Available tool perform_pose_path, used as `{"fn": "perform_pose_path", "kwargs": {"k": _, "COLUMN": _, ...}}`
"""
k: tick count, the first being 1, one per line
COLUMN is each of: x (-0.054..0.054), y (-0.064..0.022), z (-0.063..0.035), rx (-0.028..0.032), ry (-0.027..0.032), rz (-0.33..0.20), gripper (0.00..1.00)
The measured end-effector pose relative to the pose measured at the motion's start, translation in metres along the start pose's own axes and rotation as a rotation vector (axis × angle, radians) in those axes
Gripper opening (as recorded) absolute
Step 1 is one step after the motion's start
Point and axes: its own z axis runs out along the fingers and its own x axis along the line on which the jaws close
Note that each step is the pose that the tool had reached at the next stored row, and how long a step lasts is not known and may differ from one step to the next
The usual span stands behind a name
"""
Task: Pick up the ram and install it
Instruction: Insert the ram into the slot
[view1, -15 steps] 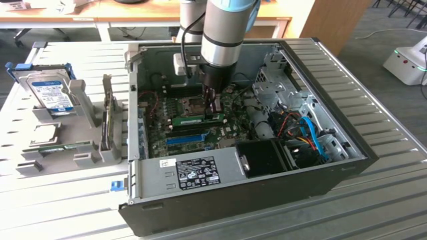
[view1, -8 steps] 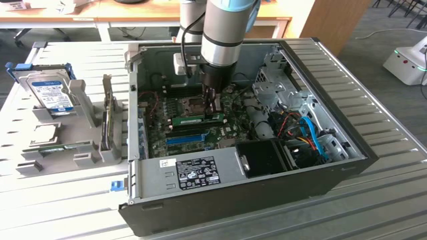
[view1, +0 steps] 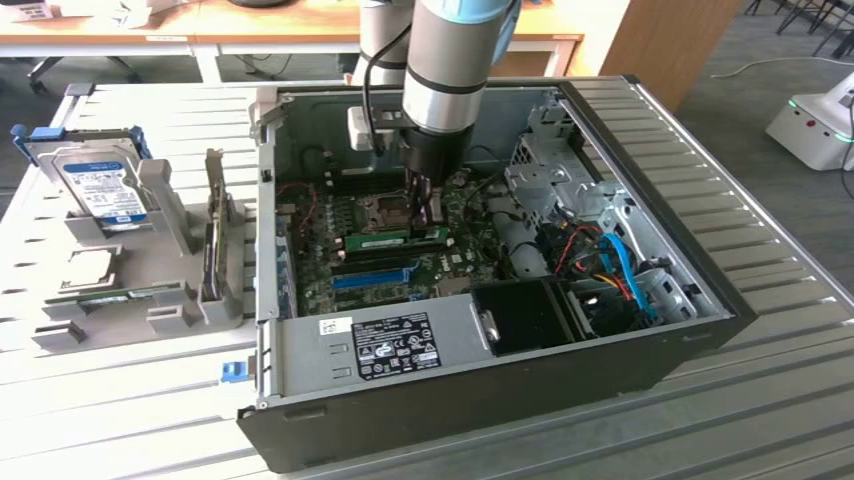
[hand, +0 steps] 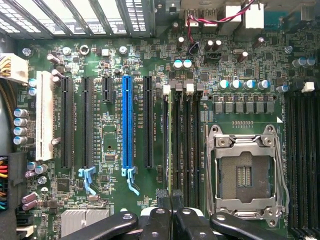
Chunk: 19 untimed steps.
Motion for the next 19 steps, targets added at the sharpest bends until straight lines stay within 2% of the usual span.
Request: {"fn": "perform_pose_path", "kwargs": {"k": 19, "x": -0.001, "y": -0.0001, "z": 0.0014, "rx": 0.0, "ry": -0.0001, "rz": 0.0, "gripper": 0.12}}
